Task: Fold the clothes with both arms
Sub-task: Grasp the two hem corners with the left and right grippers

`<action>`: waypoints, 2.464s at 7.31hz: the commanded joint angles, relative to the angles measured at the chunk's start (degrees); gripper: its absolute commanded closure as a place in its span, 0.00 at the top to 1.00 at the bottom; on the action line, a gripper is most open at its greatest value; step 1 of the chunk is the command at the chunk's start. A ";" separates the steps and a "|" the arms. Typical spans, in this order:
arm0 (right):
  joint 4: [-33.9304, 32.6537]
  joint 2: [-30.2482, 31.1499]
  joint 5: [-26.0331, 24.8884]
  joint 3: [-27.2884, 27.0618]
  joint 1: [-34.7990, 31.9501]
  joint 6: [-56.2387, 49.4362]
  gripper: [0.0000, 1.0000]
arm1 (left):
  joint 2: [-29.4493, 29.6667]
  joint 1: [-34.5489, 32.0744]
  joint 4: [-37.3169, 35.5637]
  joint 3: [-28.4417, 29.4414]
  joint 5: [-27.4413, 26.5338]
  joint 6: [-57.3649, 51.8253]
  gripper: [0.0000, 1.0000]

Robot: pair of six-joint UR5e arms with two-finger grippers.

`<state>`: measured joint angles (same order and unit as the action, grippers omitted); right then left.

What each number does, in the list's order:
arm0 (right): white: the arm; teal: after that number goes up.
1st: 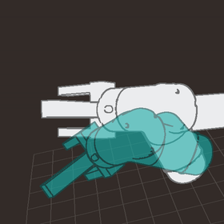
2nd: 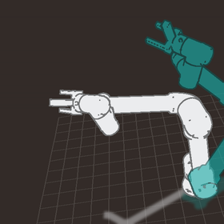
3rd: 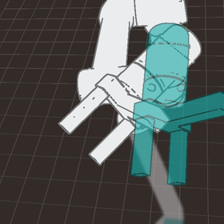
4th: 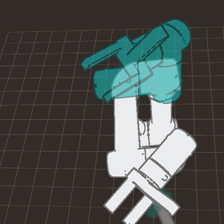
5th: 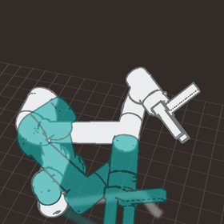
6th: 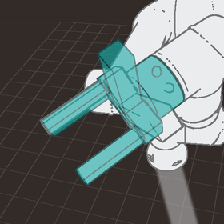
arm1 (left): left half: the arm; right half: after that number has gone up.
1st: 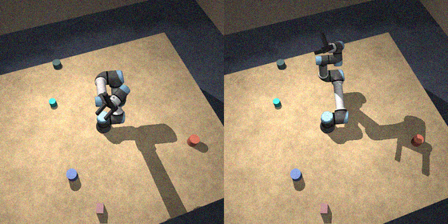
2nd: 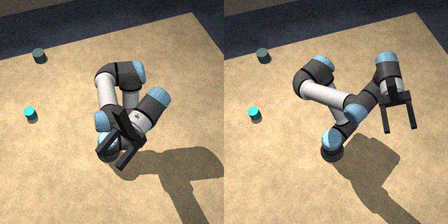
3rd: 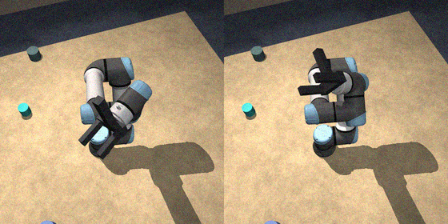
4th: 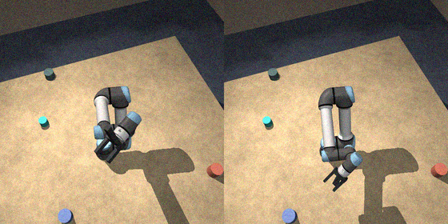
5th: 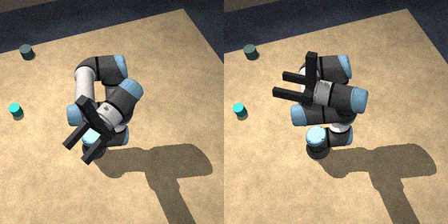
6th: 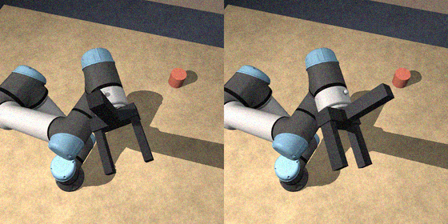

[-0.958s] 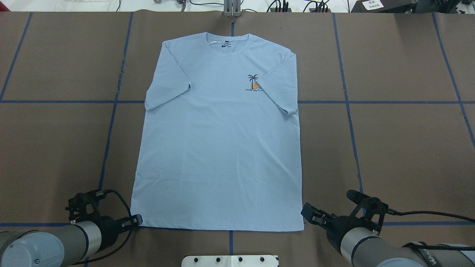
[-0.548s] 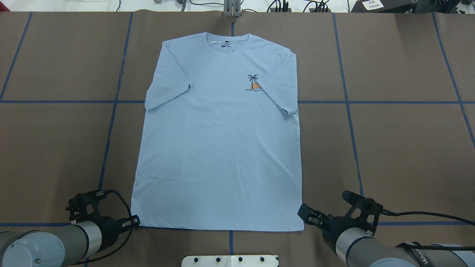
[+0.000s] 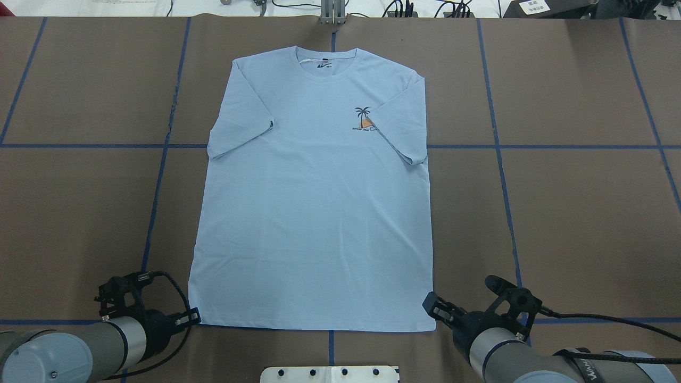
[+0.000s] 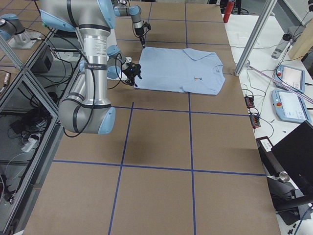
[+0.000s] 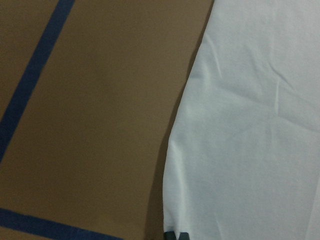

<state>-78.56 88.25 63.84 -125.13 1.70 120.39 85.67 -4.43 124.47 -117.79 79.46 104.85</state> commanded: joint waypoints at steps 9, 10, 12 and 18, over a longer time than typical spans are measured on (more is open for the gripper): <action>-5.64 -6.07 -0.20 5.87 2.52 5.38 0.55 | 0.64 -0.14 0.42 -0.07 0.09 0.09 0.00; -5.64 -6.07 -0.20 5.95 3.13 5.38 0.55 | 0.64 -0.14 0.51 0.02 0.17 0.09 0.00; -5.64 -5.99 -0.29 5.95 3.48 5.38 0.52 | 0.64 -0.14 0.51 0.02 0.17 0.00 0.00; -5.64 -5.90 -1.60 7.09 3.92 5.38 0.41 | 0.64 -0.14 0.51 -0.07 0.09 0.09 0.00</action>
<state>-84.20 82.39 62.90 -118.72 5.41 125.77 86.31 -4.57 124.98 -117.83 79.54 104.94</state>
